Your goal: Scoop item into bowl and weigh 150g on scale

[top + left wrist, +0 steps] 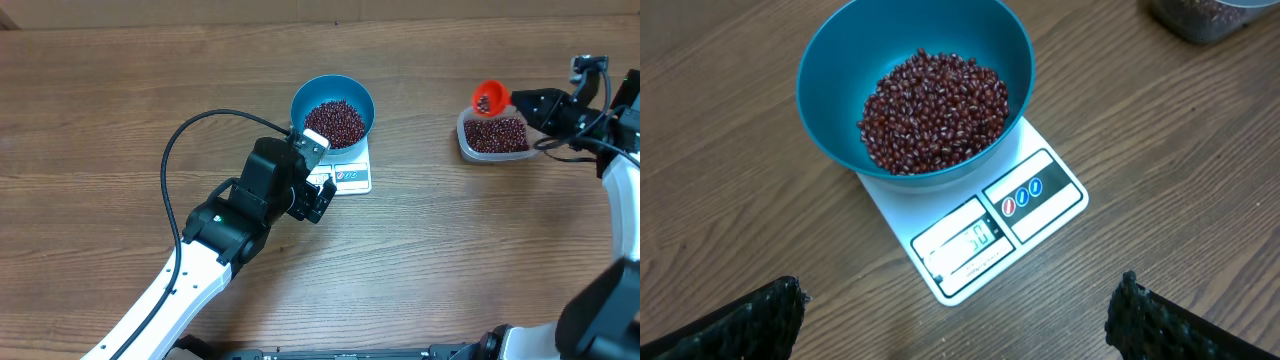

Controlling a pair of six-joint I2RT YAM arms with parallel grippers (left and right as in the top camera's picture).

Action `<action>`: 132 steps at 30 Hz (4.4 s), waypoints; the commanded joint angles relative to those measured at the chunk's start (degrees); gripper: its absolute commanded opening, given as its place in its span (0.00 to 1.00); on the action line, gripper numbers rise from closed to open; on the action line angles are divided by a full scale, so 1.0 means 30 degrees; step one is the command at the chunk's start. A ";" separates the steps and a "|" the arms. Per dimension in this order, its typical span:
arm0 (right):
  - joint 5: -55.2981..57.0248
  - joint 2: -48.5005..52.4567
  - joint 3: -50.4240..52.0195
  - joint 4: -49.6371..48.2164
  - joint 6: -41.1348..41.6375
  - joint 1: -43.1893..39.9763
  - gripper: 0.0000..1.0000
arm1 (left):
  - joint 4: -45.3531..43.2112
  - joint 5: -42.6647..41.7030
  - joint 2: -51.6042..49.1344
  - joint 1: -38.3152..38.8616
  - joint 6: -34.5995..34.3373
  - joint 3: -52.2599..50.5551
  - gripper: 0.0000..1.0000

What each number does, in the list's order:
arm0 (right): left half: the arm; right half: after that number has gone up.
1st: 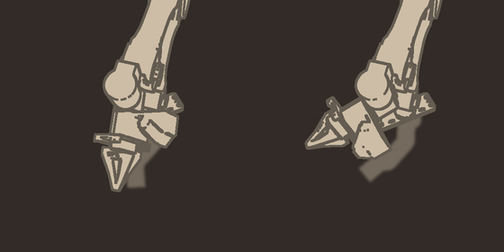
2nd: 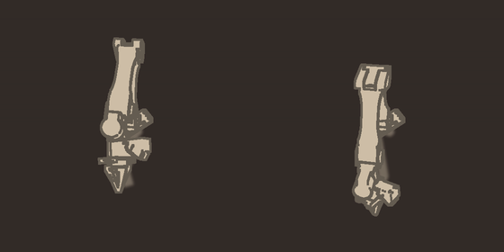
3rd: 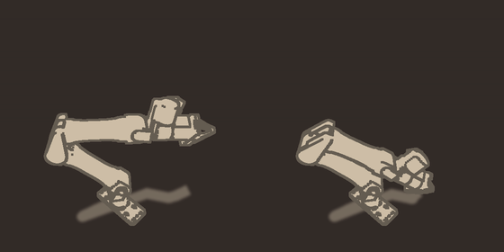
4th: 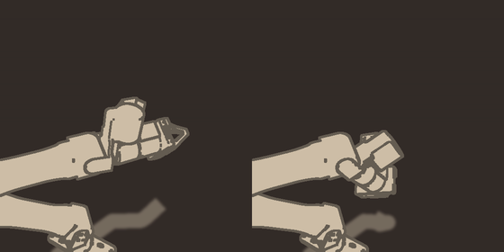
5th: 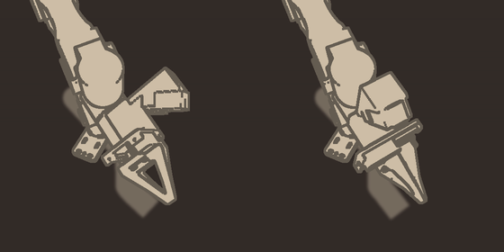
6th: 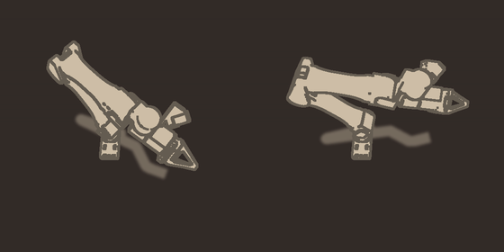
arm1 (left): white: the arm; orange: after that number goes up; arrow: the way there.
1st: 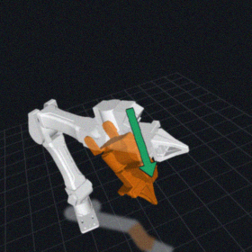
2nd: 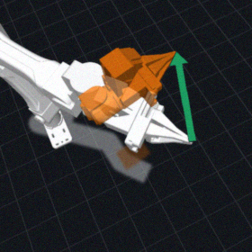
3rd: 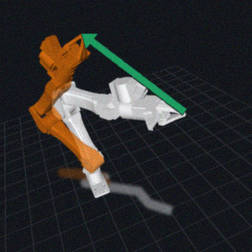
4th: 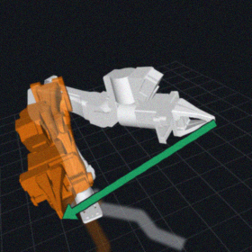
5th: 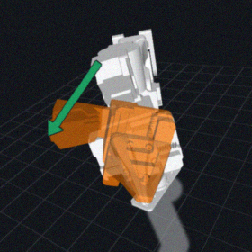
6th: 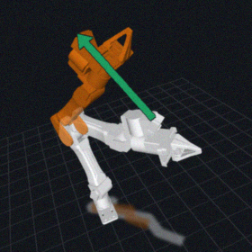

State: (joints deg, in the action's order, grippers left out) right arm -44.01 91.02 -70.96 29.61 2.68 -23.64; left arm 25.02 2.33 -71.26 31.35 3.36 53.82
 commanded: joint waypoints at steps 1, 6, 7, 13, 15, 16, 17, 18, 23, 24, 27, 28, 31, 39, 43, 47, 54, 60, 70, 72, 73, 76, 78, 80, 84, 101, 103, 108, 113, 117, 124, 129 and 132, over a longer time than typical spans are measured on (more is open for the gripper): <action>0.2856 -0.1501 -0.0612 0.0197 -0.1603 -0.0036 0.04 | -0.0066 -0.0146 0.0007 -0.0073 0.0248 0.0554 1.00; 0.4240 -0.2397 -0.0612 0.0772 -0.3359 -0.0036 0.04 | -0.0066 -0.0146 0.0007 -0.0073 0.0255 0.0554 1.00; 0.4546 -0.2535 -0.0605 0.0838 -0.3665 -0.0036 0.04 | -0.0066 -0.0138 0.0007 -0.0073 0.0255 0.0554 1.00; 0.6484 -0.3140 -0.0612 0.1304 -0.4656 0.0066 0.04 | 0.0080 -0.0146 0.0007 -0.0073 0.0248 0.0554 1.00; 0.7198 -0.3162 -0.0612 0.1392 -0.5136 0.0306 0.04 | 0.0080 -0.0146 0.0007 -0.0073 0.0248 0.0554 1.00; 0.7329 -0.3162 -0.0612 0.1406 -0.5610 0.0459 0.04 | 0.0073 -0.0146 0.0007 -0.0073 0.0248 0.0554 1.00; 0.7541 -0.3162 -0.0612 0.1406 -0.6353 0.0707 0.04 | 0.0073 -0.0146 0.0007 -0.0073 0.0248 0.0554 1.00; 0.7694 -0.3162 -0.0612 0.1399 -0.7111 0.0991 0.04 | 0.0073 -0.0138 0.0007 -0.0073 0.0248 0.0554 1.00; 0.9369 -0.3155 -0.0605 0.1406 -0.8582 0.2572 0.04 | 0.0073 -0.0146 0.0007 -0.0073 0.0248 0.0554 0.99; 1.0098 -0.3155 -0.0605 0.1428 -0.8575 0.2951 0.04 | 0.0073 -0.0146 0.0007 -0.0073 0.0248 0.0554 1.00; 1.2947 -0.3155 -0.0605 0.1712 -0.8561 0.4240 0.04 | 0.0073 -0.0138 0.0007 -0.0073 0.0248 0.0554 0.99; 1.3595 -0.3140 -0.0605 0.1756 -0.8561 0.4503 0.04 | 0.0073 -0.0138 0.0007 -0.0073 0.0248 0.0554 0.99; 1.5497 -0.3089 -0.0605 0.1749 -0.8561 0.5056 0.04 | 0.0073 -0.0146 0.0007 -0.0073 0.0248 0.0554 1.00; 1.5788 -0.3031 -0.0605 0.1770 -0.5676 0.4714 0.04 | 0.0066 -0.0146 0.0007 -0.0073 0.0248 0.0554 1.00; 1.5074 -0.2623 -0.0605 0.2812 -0.2346 0.4415 0.04 | 0.0066 -0.0146 0.0007 -0.0073 0.0248 0.0554 1.00; 1.3741 -0.1588 -0.0597 0.3993 0.0022 0.4320 0.04 | 0.0066 -0.0146 0.0007 -0.0073 0.0248 0.0554 1.00; 1.1948 0.0219 -0.0597 0.3534 0.2004 0.4342 0.04 | 0.0066 -0.0146 0.0007 -0.0073 0.0248 0.0554 1.00; 1.1919 0.1195 -0.0597 0.3315 0.2186 0.4342 0.04 | 0.0058 -0.0146 0.0007 -0.0073 0.0248 0.0554 1.00; 1.1934 0.1406 -0.0590 0.3337 0.2171 0.4335 0.61 | 0.0051 -0.0146 0.0007 -0.0073 0.0248 0.0554 1.00; 1.2094 0.1406 -0.0590 0.3446 0.2171 0.4335 0.72 | 0.0051 -0.0146 0.0007 -0.0073 0.0248 0.0554 1.00; 1.2145 0.1413 -0.0590 0.3512 0.2164 0.4335 0.78 | 0.0051 -0.0146 0.0007 -0.0073 0.0248 0.0554 0.99; 1.2145 0.1413 -0.0590 0.3810 0.2149 0.4335 0.91 | 0.0051 -0.0146 0.0007 -0.0073 0.0248 0.0554 0.99; 1.2152 0.1413 -0.0590 0.4116 0.2076 0.4335 0.96 | 0.0051 -0.0146 0.0007 -0.0073 0.0248 0.0554 0.99; 1.2189 0.1413 -0.0590 0.4430 0.1938 0.4335 0.99 | 0.0051 -0.0146 0.0007 -0.0073 0.0248 0.0554 1.00; 1.2801 0.1413 -0.0590 0.5115 0.1807 0.4335 1.00 | 0.0051 -0.0146 0.0007 -0.0073 0.0248 0.0554 0.99; 1.2786 0.1413 -0.0590 0.6812 -0.1086 0.4335 1.00 | 0.0000 -0.0146 0.0007 -0.0073 0.0248 0.0554 1.00; 1.2786 0.1413 -0.0590 0.7045 -0.1093 0.4335 1.00 | 0.0000 -0.0146 0.0007 -0.0073 0.0248 0.0554 1.00; 1.2786 0.1413 -0.0590 0.7781 -0.1086 0.4335 1.00 | 0.0007 -0.0146 0.0007 -0.0073 0.0248 0.0554 1.00; 1.2786 0.1413 -0.0590 0.8284 -0.1392 0.4335 1.00 | 0.0007 -0.0146 0.0007 -0.0073 0.0248 0.0554 0.99; 1.2786 0.1413 -0.0590 0.8327 -0.1566 0.4335 1.00 | 0.0007 -0.0146 0.0007 -0.0073 0.0248 0.0554 1.00; 1.2786 0.1413 -0.0590 0.8211 -0.1566 0.4335 1.00 | 0.0007 -0.0146 0.0007 -0.0073 0.0248 0.0554 0.99; 1.2786 0.1413 -0.0590 0.8189 -0.1552 0.4335 1.00 | 0.0015 -0.0146 0.0007 -0.0073 0.0248 0.0554 0.99; 1.2786 0.1413 -0.0590 0.8189 -0.1559 0.4335 1.00 | 0.0015 -0.0146 0.0007 -0.0073 0.0248 0.0554 1.00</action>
State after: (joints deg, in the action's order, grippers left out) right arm -5.93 95.00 -71.16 54.54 -1.58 -10.46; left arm 25.23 2.33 -71.26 31.35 3.36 53.82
